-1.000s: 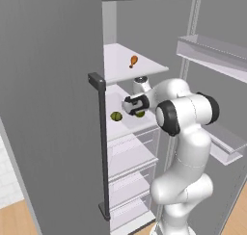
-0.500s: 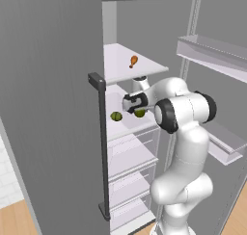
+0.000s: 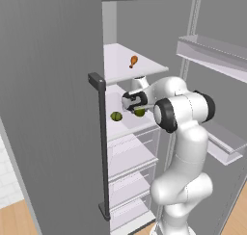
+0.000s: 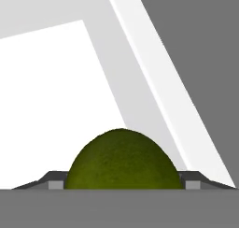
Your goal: Place one lime and one chicken drumstick in each tupperware on the nearby counter, to pack two identical lunches.
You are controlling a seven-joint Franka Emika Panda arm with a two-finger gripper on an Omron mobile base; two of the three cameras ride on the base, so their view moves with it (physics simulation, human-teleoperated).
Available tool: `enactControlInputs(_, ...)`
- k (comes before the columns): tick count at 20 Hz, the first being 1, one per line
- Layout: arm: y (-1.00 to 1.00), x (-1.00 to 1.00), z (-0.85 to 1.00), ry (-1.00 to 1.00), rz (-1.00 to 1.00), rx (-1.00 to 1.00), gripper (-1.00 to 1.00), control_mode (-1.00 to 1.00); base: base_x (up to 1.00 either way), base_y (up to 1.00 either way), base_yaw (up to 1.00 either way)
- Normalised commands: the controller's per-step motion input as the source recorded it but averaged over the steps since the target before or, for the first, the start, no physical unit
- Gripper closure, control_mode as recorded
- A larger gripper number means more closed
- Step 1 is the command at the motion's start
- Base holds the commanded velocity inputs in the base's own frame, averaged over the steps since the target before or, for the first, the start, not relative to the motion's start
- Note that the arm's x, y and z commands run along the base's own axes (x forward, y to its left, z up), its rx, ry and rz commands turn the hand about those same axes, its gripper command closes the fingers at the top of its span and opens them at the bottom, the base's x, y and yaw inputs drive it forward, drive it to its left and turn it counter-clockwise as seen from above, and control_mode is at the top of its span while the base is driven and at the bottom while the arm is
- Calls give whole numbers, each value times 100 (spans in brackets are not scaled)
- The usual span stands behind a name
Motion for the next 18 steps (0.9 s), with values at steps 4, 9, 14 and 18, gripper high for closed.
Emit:
enactControlInputs(4,0,-62,0,-28,0,0,100,-100,0,0,0)
enactControlInputs(9,0,-82,-12,-31,0,0,100,-100,0,0,0)
enactControlInputs(14,0,-69,81,-46,-9,1,100,-100,0,0,0)
enactControlInputs(18,13,-87,100,-26,-3,0,100,-100,0,0,0)
